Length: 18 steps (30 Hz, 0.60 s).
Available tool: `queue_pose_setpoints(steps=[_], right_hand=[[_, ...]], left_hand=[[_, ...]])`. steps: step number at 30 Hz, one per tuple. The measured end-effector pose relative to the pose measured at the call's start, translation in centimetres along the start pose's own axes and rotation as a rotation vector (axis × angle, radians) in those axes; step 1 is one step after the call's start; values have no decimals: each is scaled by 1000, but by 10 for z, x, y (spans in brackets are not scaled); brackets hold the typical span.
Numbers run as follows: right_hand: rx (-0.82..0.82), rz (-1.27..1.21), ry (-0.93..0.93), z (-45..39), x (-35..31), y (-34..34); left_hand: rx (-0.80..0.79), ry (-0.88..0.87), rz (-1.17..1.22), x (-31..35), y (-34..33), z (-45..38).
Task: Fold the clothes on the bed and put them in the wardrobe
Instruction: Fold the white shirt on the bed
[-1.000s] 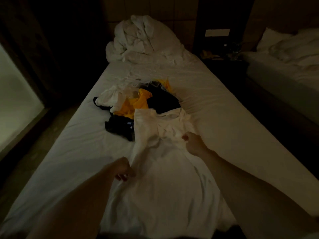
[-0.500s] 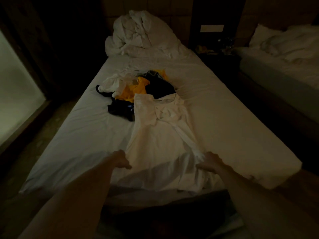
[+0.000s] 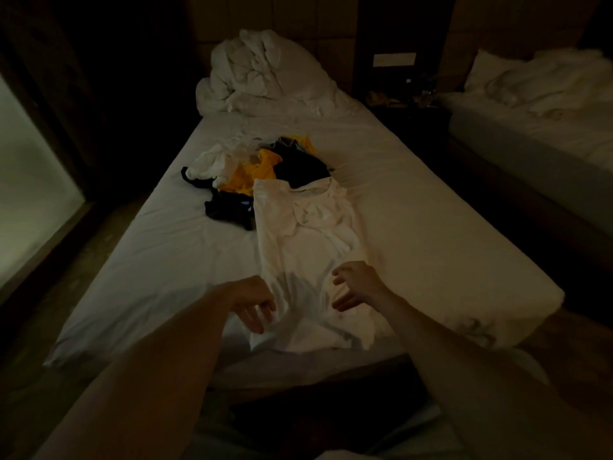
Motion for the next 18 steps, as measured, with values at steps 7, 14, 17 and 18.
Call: queue_pose_setpoints(steps=[7,14,17,18], right_hand=[[-166,1098,445,3,49,9],[-205,1586,598,2,76,0],[-159,1570,619,-2,78,-3],[-162,1563,628,-4,78,-3]], left_hand=[[264,-368,-861,-11,-10,-8],[211,-614,-1148,-21,-22,-32],[210,-672,-1098,-25,-20,-43],[209,-671,-1100,-25,-22,-46]])
Point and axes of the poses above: each hand's wrist, its own z-axis away from the middle knuckle, its own y-axis out of the back of the hand, x = y × z, the point moved 5 cm from there along -z, towards the middle knuckle, and after that the axes turned 8 degrees about -z, right-handed, at the moved point
